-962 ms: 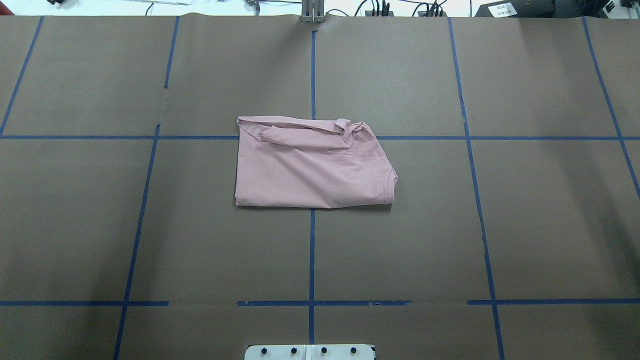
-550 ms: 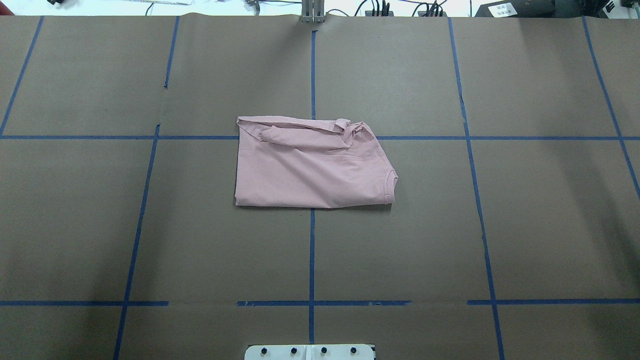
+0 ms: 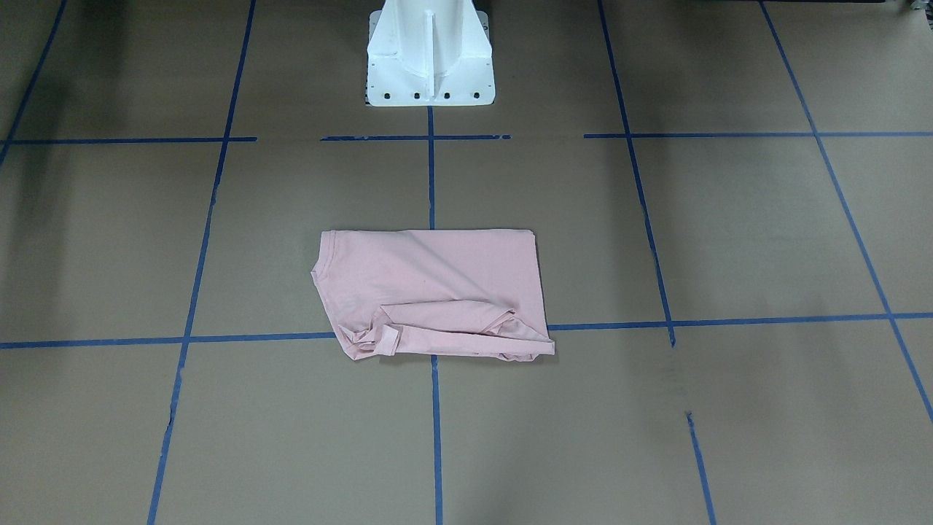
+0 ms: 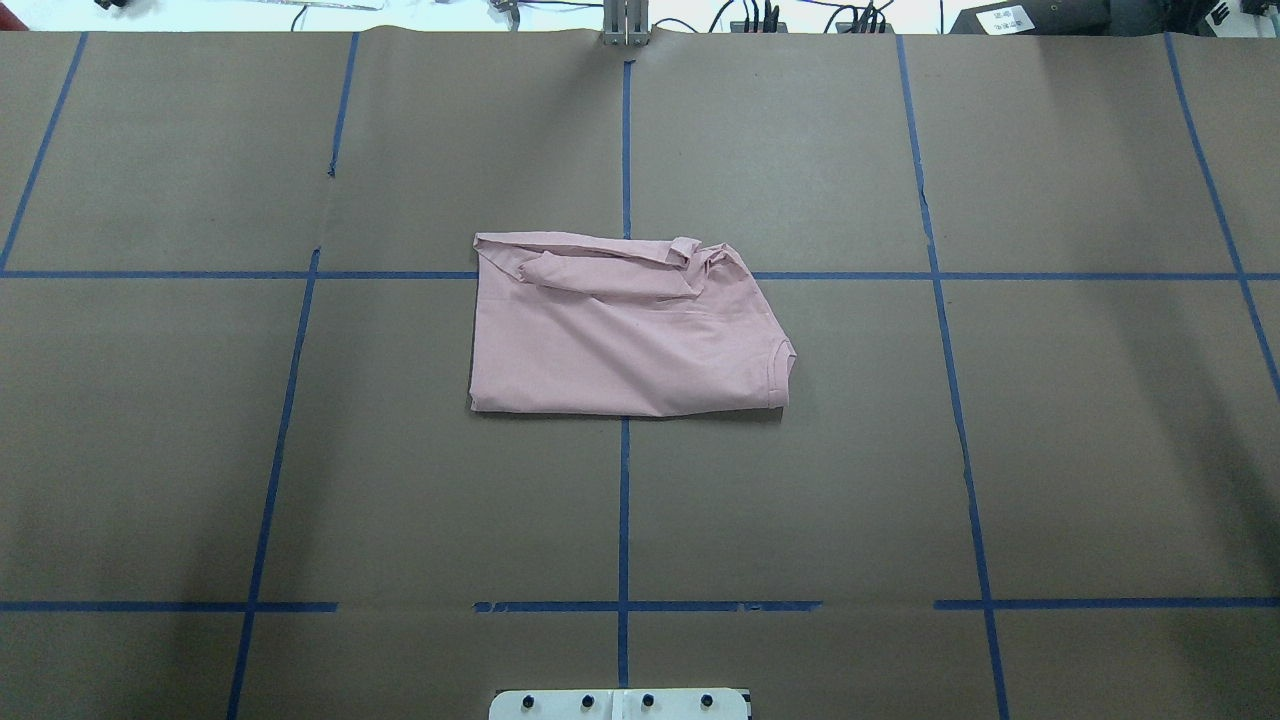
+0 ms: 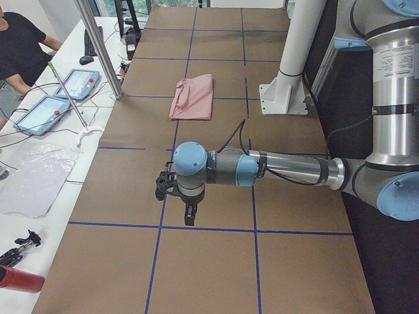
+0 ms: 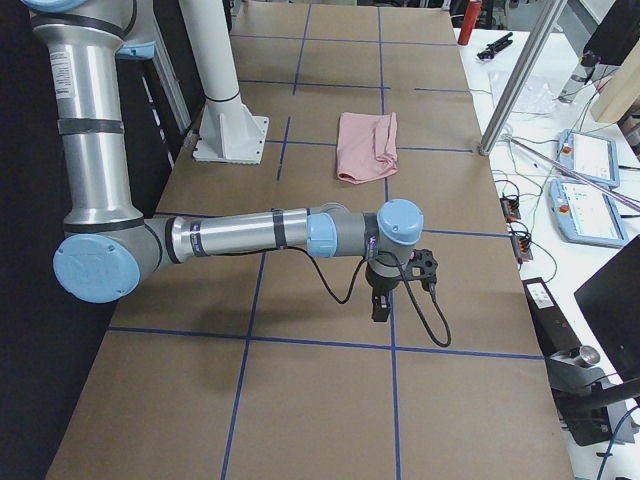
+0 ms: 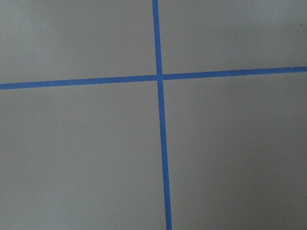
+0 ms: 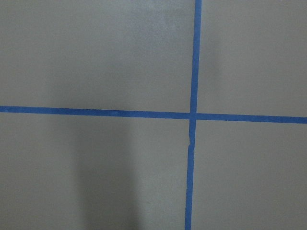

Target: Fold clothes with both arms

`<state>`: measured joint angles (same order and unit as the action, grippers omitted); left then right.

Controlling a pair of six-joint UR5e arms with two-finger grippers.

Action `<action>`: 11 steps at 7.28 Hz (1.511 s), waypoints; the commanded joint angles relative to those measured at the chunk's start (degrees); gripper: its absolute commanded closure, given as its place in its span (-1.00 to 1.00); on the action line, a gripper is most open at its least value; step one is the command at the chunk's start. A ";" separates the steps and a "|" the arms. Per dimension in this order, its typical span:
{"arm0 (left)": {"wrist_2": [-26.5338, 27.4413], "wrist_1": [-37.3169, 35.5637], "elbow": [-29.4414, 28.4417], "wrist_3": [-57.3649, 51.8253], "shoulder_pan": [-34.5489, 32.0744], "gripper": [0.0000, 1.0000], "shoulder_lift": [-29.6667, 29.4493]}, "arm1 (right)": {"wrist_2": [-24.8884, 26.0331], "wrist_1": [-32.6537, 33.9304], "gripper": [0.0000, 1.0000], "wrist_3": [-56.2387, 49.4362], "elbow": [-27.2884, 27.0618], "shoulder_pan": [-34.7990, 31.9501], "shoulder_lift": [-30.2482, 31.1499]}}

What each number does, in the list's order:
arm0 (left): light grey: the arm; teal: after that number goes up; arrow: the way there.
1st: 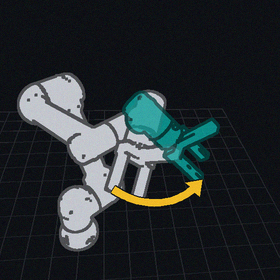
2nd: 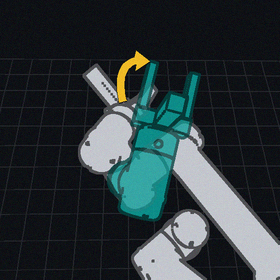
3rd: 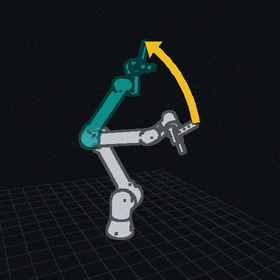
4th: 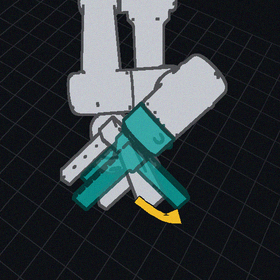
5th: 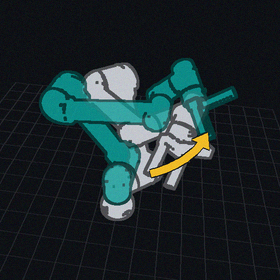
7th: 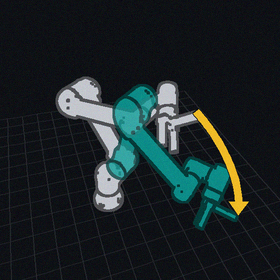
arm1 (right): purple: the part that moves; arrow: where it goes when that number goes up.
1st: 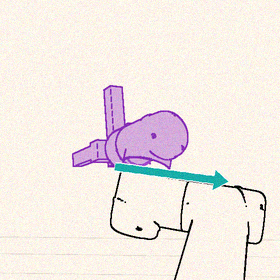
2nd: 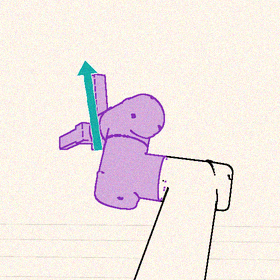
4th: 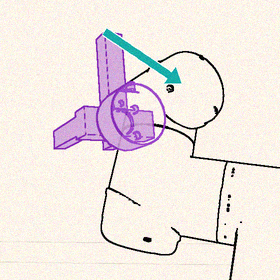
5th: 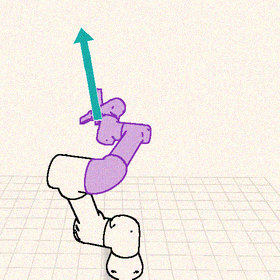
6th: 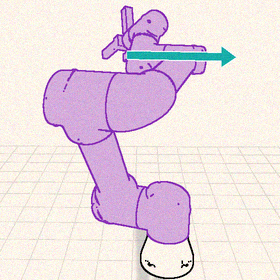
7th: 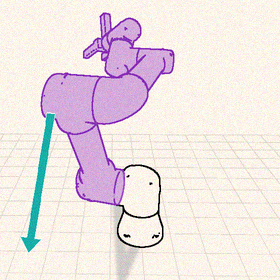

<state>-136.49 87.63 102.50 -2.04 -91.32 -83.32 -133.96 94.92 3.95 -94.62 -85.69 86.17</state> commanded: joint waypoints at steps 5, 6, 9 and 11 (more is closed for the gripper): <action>0.00 0.00 -0.20 -0.15 0.00 -1.00 -0.09 | -0.33 0.00 -1.00 0.00 0.05 0.00 -0.04; 0.09 0.00 -0.20 -0.15 0.00 -1.00 -0.09 | -0.33 0.00 -1.00 0.00 -0.21 0.00 -0.04; 0.00 0.00 -0.20 -0.07 0.00 -1.00 -0.26 | -0.33 0.00 -1.00 0.09 -0.56 0.00 -0.04; -0.09 0.00 -0.37 -0.24 0.00 -1.00 -0.79 | -0.33 0.00 -1.00 0.09 -0.56 0.00 -0.04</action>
